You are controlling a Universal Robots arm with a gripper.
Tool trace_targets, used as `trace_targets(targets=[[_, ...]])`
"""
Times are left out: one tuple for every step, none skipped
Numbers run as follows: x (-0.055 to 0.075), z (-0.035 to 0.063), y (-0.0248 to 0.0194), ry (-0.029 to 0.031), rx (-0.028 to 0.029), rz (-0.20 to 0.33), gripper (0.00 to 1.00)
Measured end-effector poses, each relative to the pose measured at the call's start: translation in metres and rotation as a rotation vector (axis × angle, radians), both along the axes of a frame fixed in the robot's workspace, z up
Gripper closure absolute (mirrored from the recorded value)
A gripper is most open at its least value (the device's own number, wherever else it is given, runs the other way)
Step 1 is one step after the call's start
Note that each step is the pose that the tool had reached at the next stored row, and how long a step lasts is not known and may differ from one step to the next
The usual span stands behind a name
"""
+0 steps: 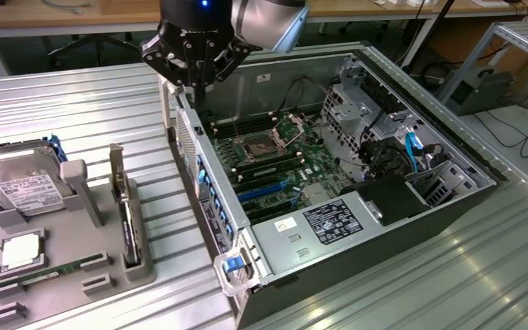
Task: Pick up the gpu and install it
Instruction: 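Reach for the gpu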
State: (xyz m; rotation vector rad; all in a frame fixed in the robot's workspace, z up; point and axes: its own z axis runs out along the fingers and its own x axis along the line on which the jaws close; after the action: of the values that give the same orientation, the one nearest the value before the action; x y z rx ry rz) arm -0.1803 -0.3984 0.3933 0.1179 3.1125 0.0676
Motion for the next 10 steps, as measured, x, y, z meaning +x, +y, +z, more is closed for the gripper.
trace_targets(targets=[[-0.002,0.0,0.0001,0.0,0.0,0.0,0.89],[-0.004,0.0,0.0001,0.0,0.0,0.0,0.89],[-0.006,0.0,0.0002,-0.0001,0.0001,0.0,0.89],[-0.008,0.0,0.0002,0.0,0.0,0.0,0.89],[-0.01,0.0,0.0003,0.0,0.0,0.0,0.89],[-0.011,0.0,0.0003,0.0,0.0,0.0,0.89],[-0.012,0.0,0.0004,0.0,0.0,0.0,0.89],[-0.014,0.0,0.0004,0.0,0.0,0.0,0.89],[-0.015,0.0,0.0004,0.0,0.0,0.0,0.89],[-0.016,0.0,0.0005,0.0,0.0001,0.0,0.89]])
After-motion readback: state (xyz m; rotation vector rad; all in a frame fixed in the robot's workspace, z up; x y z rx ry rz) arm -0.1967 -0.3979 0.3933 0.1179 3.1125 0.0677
